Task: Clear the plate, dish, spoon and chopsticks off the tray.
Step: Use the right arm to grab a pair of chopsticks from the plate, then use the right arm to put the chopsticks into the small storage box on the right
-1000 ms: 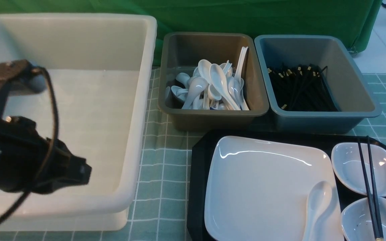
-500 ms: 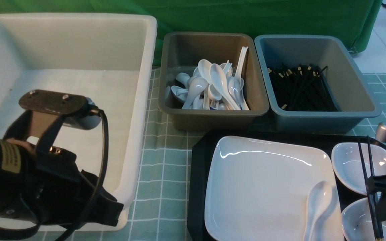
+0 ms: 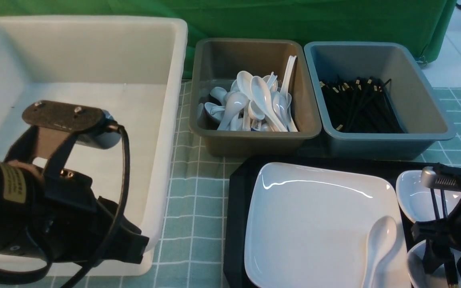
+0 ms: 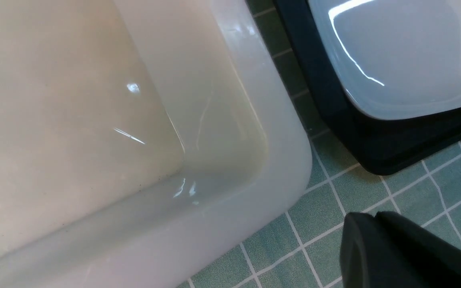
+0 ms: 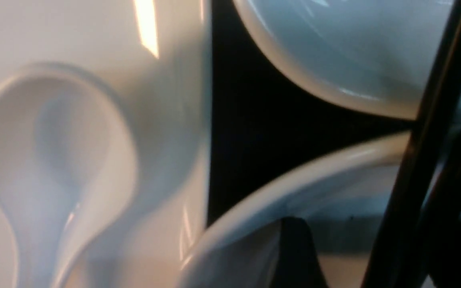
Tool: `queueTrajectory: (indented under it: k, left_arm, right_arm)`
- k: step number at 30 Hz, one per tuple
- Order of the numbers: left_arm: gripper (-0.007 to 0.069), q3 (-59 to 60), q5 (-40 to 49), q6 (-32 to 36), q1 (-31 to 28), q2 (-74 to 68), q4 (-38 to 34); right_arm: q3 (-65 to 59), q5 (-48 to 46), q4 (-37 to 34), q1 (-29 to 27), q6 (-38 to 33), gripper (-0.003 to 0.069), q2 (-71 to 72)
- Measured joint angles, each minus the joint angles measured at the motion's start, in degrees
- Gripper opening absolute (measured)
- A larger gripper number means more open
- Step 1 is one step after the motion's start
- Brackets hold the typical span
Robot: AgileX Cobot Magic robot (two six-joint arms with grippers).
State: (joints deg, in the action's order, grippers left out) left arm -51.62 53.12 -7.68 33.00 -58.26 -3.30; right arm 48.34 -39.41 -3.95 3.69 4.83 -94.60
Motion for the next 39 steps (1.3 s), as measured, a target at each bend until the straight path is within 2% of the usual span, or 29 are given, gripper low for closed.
queueTrajectory:
  k: [1,2,3,5,6,19,25,30,39]
  left_arm:
    - [0.0,0.0,0.0,0.0,0.0,0.0,0.0]
    - [0.0,0.0,-0.04,0.0,0.0,0.0,0.0]
    - [0.0,0.0,-0.17,0.0,0.0,0.0,0.0]
    - [0.0,0.0,-0.28,0.0,0.0,0.0,0.0]
    - [0.0,0.0,-0.28,0.0,0.0,0.0,0.0]
    - [0.0008,0.0,-0.46,0.0,0.0,0.0,0.0]
    - [0.0008,0.0,-2.38,0.0,0.0,0.0,0.0]
    - [0.0008,0.0,-2.38,0.0,0.0,0.0,-0.01]
    - [0.0008,0.0,-2.32,-0.17,0.0,0.0,-2.25]
  right_arm:
    - [0.0,0.0,0.0,0.0,0.0,0.0444,-0.14]
    - [0.0,0.12,0.0,0.0,0.0,0.0399,-0.41]
    - [0.0,0.29,0.0,0.0,0.0,0.0309,-0.46]
    - [0.0,0.29,0.0,0.0,0.0,0.0179,-0.46]
    - [0.0,0.29,0.0,0.0,0.0,0.0139,-0.41]
    - [0.06,-3.07,-2.05,0.0,-2.09,0.0144,8.57]
    - [6.45,-9.55,-5.62,0.0,-4.36,0.0144,13.44]
    - [18.1,-10.74,-6.23,0.0,-4.48,0.0144,11.39]
    - [49.51,-7.36,-6.5,0.0,-4.42,0.0144,-7.05]
